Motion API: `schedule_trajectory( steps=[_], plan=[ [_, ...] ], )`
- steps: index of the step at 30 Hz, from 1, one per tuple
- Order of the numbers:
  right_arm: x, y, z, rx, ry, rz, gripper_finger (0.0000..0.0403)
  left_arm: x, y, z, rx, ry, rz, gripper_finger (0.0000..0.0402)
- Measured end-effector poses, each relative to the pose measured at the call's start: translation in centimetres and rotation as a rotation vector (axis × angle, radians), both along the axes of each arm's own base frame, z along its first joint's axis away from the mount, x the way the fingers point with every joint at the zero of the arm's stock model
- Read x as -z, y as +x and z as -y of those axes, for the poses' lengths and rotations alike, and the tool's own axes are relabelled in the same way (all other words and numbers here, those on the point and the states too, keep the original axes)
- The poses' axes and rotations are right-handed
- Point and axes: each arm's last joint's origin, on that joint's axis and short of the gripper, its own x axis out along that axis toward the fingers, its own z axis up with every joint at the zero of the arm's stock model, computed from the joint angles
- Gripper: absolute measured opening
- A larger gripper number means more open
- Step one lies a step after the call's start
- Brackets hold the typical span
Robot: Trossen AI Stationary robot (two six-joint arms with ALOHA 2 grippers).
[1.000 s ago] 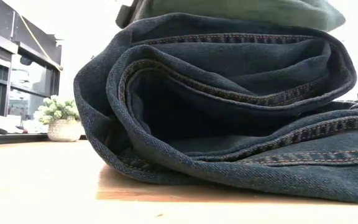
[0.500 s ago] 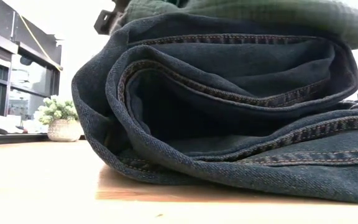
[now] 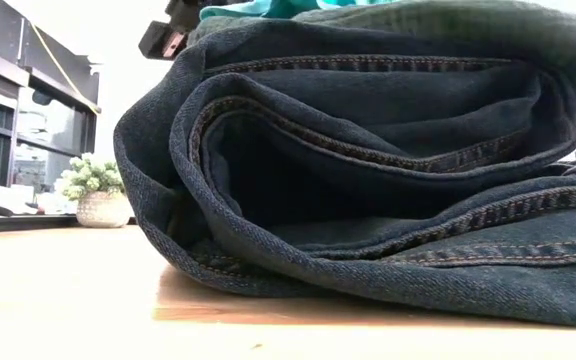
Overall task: Fold laundry
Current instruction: Stack the stacked clothes on top of the black pants, then put the blue laundry bin on the top of the table
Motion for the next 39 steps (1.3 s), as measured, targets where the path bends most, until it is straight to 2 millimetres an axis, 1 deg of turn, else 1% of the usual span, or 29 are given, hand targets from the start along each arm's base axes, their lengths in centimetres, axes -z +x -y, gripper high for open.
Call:
schedule_trajectory(
  steps=[2,5,10,13,16,22,31,36,39],
  plan=[
    [0.1,-0.2,0.0,-0.042,-0.011,-0.028,0.0017,0.0,0.0,0.0,0.015,0.005,-0.001,0.0051],
    [0.2,-0.4,-0.2,-0.114,-0.027,-0.058,0.0049,0.0,0.0,0.1,0.034,-0.019,0.0,0.008],
    [0.3,-0.5,-0.3,-0.206,-0.035,-0.09,0.011,-0.2,0.3,0.6,0.08,-0.107,0.021,0.0129],
    [0.5,-0.8,-0.3,-0.251,-0.031,-0.134,0.0131,-0.2,0.1,0.8,0.085,-0.139,-0.002,0.0153],
    [0.6,-1.1,-0.2,-0.267,-0.022,-0.17,0.0136,0.0,-0.1,0.8,0.099,-0.159,-0.027,0.0166],
    [0.8,-1.6,-0.3,-0.329,0.029,-0.237,0.0138,0.2,-0.6,0.9,0.119,-0.199,-0.097,0.0168],
    [1.0,-2.4,-0.1,-0.347,0.052,-0.332,0.0138,0.6,-2.9,0.3,0.085,-0.164,-0.314,0.0168],
    [1.1,-3.0,0.0,-0.4,0.07,-0.401,0.0138,-0.1,-4.6,-0.4,0.056,-0.093,-0.375,0.0168],
    [0.5,-3.8,0.3,-0.405,0.058,-0.487,0.0138,-1.4,-6.1,-1.1,0.011,0.003,-0.368,0.0168]
  ],
)
